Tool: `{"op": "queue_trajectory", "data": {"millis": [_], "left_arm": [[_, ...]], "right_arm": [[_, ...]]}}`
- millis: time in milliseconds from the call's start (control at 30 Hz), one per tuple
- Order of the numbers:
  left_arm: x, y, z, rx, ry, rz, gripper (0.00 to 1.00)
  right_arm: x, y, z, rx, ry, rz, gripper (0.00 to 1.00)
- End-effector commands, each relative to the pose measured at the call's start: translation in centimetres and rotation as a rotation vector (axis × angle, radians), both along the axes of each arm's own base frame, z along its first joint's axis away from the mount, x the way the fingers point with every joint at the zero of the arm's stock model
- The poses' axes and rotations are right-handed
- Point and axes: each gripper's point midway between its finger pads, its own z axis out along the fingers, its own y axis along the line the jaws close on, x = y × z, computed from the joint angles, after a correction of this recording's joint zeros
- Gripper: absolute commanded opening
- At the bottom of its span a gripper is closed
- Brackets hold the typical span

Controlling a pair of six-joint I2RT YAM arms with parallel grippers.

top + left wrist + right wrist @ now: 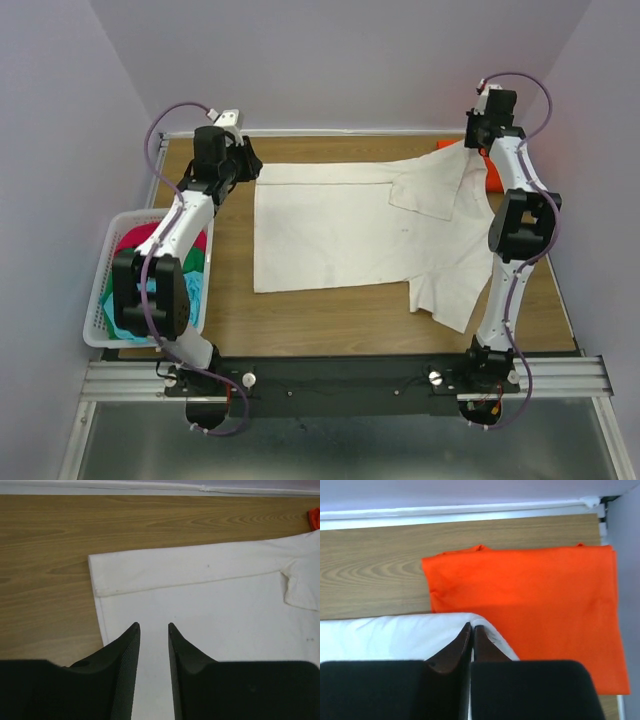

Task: Fold and stack the t-shirts
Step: Fold the tshirt

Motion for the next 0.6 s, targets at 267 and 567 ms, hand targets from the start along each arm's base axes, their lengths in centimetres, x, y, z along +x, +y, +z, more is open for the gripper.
{"op": "queue_trajectory", "data": {"millis": [267, 567], "left_arm": [[-8.4, 3.3, 2.1, -0.038, -0.076, 0.030, 0.86], [-18.5, -2.5, -6.1, -0.270, 0.260, 0.022, 0.82]], "right_arm": [[-2.9, -1.2, 6.2, -0.129, -0.070, 0.009, 0.68], [-24.2, 10.7, 3.6, -0.065, 0.075, 0.887, 0.89]]}}
